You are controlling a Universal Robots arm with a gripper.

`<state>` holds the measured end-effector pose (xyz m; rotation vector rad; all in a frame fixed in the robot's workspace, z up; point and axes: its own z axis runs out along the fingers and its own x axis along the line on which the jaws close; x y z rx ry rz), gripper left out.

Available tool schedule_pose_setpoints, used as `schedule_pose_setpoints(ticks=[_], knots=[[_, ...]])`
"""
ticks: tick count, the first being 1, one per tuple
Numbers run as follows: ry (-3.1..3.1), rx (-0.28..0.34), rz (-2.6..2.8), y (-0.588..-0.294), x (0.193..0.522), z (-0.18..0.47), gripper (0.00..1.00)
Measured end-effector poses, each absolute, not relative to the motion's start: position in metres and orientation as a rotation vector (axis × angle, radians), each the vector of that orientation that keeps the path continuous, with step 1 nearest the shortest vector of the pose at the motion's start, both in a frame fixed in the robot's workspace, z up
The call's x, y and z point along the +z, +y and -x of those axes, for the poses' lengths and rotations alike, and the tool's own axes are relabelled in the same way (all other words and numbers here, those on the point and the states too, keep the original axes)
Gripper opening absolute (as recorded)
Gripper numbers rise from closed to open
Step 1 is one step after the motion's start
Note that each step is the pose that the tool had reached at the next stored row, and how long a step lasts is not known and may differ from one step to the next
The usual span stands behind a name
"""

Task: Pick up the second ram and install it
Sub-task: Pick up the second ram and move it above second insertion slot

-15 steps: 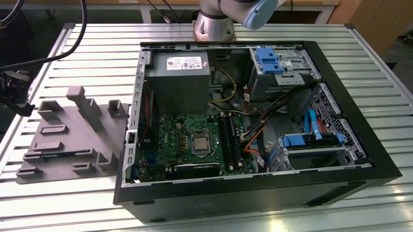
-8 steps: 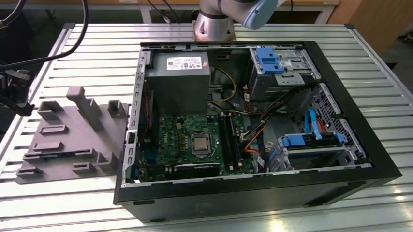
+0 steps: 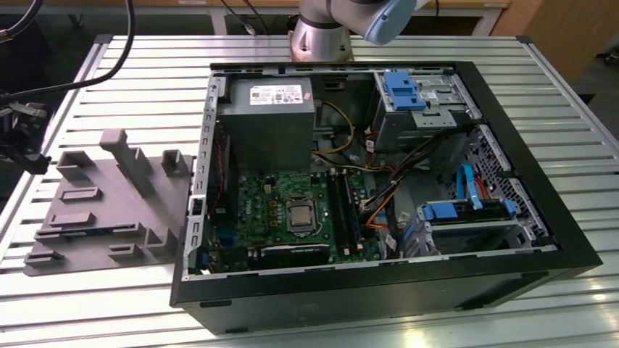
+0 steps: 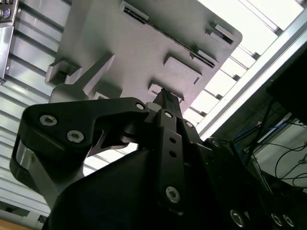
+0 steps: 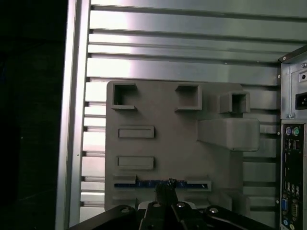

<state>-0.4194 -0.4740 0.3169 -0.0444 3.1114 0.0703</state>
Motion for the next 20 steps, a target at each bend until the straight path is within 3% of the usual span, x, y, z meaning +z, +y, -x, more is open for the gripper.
schedule_pose_setpoints(ticks=[20], knots=[[3.094,0.075,0.372,-0.4740,0.3165,0.4194,0.11]])
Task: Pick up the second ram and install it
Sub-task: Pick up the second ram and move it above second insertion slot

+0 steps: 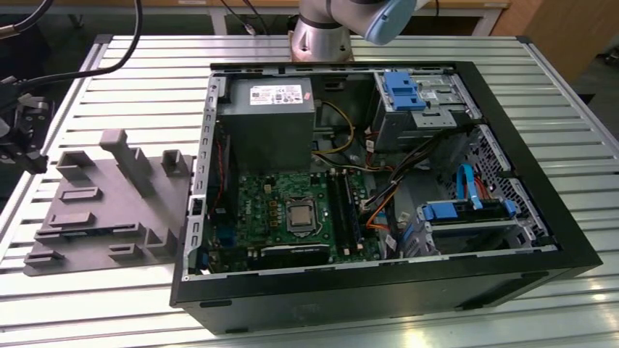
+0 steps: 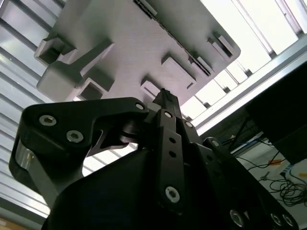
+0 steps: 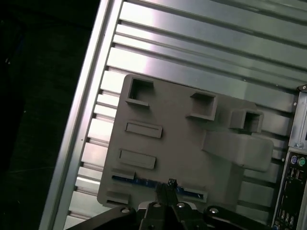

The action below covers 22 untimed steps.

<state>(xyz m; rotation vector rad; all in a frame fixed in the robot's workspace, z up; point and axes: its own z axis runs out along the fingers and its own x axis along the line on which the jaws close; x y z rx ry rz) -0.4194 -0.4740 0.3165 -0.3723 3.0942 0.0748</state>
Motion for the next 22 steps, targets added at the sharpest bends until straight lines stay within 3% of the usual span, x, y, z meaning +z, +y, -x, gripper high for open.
schedule_pose_setpoints(ticks=[22], knots=[[3.028,0.079,0.764,-0.4740,0.3160,0.4194,0.11]])
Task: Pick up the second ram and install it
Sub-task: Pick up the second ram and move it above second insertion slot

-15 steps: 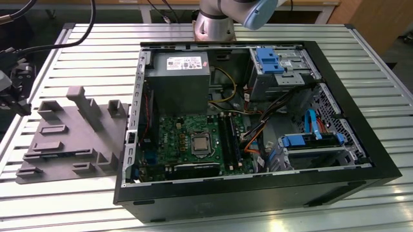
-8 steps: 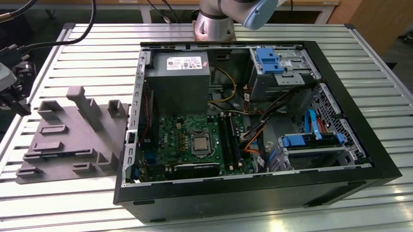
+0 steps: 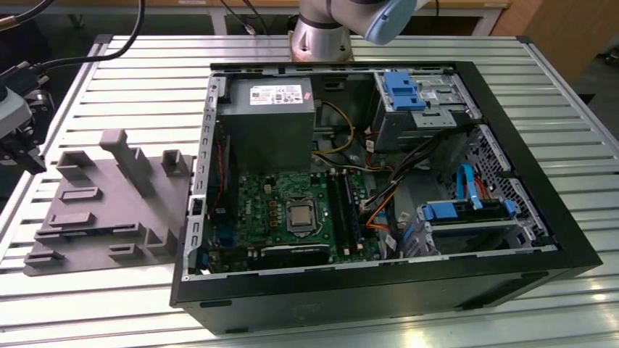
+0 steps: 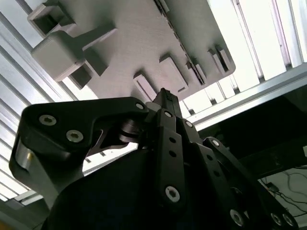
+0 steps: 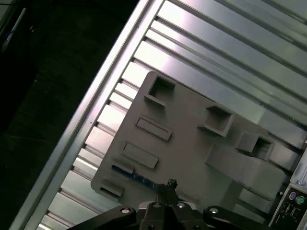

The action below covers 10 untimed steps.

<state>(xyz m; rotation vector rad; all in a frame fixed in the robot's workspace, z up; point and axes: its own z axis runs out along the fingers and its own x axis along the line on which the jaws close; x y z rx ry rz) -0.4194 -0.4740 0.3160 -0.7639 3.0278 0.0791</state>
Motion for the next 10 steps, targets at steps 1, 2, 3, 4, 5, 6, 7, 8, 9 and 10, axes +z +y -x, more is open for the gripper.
schedule_pose_setpoints(ticks=[1,2,3,4,5,6,7,8,9,10], knots=[[3.024,0.079,0.780,-0.4740,0.3160,0.4194,0.11],[3.020,0.079,0.796,-0.4740,0.3159,0.4194,0.11],[3.016,0.080,0.813,-0.4740,0.3159,0.4194,0.11],[3.012,0.080,0.829,-0.4740,0.3159,0.4194,0.11],[3.008,0.080,0.845,-0.4740,0.3159,0.4194,0.11],[3.004,0.080,0.861,-0.4740,0.3159,0.4194,0.11],[2.999,0.080,0.876,-0.4740,0.3158,0.4194,0.11],[2.995,0.080,0.892,-0.4740,0.3158,0.4194,0.11],[2.990,0.080,0.909,-0.4740,0.3158,0.4194,0.11],[2.985,0.081,0.925,-0.4740,0.3157,0.4194,0.11]])
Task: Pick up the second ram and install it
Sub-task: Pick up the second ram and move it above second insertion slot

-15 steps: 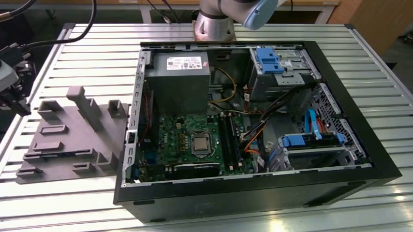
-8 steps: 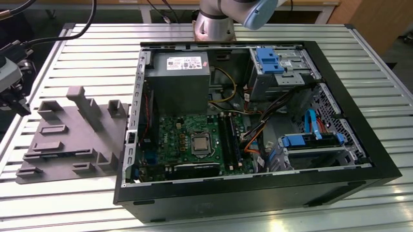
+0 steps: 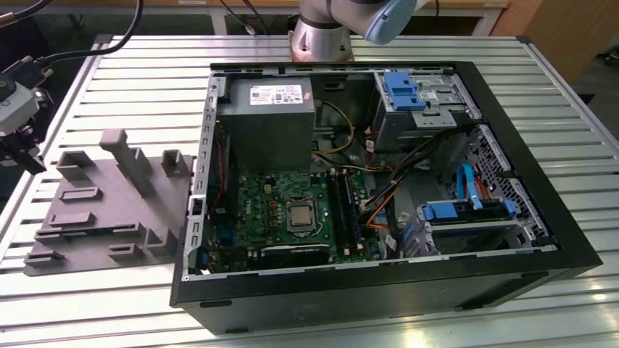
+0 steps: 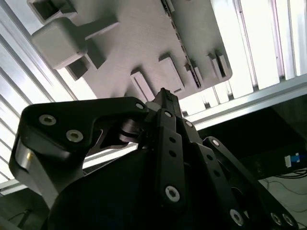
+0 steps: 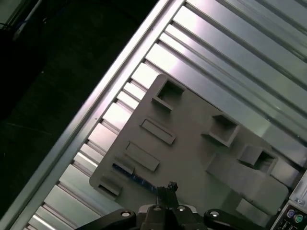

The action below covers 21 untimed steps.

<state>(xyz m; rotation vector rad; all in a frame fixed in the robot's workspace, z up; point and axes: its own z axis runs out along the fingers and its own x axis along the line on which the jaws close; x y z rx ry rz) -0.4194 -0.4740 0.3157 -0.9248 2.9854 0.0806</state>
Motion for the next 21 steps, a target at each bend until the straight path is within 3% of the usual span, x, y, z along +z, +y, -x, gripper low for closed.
schedule_pose_setpoints(ticks=[21], knots=[[2.878,0.083,1.232,-0.4740,0.3153,0.4194,0.11]])
